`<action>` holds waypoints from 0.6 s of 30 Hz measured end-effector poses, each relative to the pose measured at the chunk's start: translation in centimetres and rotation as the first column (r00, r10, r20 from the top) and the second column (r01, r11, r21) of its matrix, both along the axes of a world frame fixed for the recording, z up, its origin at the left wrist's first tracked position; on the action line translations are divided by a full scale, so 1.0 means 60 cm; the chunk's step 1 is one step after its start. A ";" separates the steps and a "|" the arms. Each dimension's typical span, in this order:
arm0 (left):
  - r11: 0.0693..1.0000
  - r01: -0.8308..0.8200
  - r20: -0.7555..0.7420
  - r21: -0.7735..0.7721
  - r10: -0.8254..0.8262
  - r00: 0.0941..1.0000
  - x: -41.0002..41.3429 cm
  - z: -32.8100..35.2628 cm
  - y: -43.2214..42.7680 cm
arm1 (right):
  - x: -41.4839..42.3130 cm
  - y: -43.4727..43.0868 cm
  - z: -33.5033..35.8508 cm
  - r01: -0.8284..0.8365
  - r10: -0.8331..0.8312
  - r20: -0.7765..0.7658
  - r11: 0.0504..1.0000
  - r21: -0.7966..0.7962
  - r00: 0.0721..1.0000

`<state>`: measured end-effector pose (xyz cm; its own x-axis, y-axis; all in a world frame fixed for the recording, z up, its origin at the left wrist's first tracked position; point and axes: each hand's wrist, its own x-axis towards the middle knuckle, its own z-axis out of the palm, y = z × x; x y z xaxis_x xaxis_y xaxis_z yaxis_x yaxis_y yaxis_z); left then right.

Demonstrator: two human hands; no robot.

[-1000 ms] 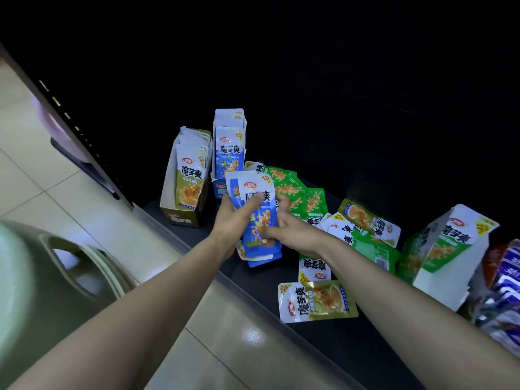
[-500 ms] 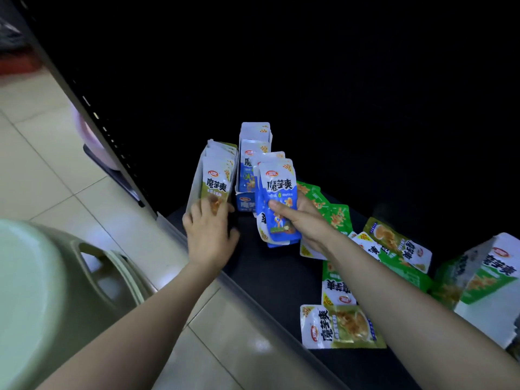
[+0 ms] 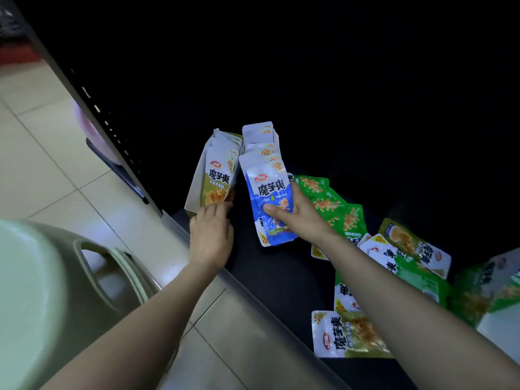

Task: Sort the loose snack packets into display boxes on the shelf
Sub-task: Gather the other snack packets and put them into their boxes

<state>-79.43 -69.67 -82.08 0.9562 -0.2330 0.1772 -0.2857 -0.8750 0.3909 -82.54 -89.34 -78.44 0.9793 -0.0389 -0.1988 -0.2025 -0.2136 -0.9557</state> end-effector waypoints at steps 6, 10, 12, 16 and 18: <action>0.998 0.031 0.007 -0.056 -0.031 1.000 -0.010 0.018 -0.009 | -0.075 -0.023 0.005 -0.018 0.017 -0.080 1.000 -0.013 0.997; 0.991 0.122 0.081 -0.051 -0.118 0.990 -0.023 0.036 -0.027 | -0.132 -0.022 0.016 -0.052 0.049 -0.127 0.998 -0.020 0.991; 0.982 0.169 0.044 -0.087 -0.166 0.985 -0.026 0.042 -0.035 | -0.148 -0.024 0.014 -0.077 0.068 -0.165 0.996 -0.051 0.984; 0.973 0.091 -0.202 -0.211 -0.134 0.970 -0.042 0.056 -0.050 | -0.168 -0.026 0.021 -0.102 0.105 -0.186 0.995 0.023 0.977; 0.977 0.065 -0.245 -0.202 -0.115 0.963 -0.046 0.057 -0.054 | -0.175 -0.030 0.023 -0.110 0.117 -0.184 0.993 0.044 0.976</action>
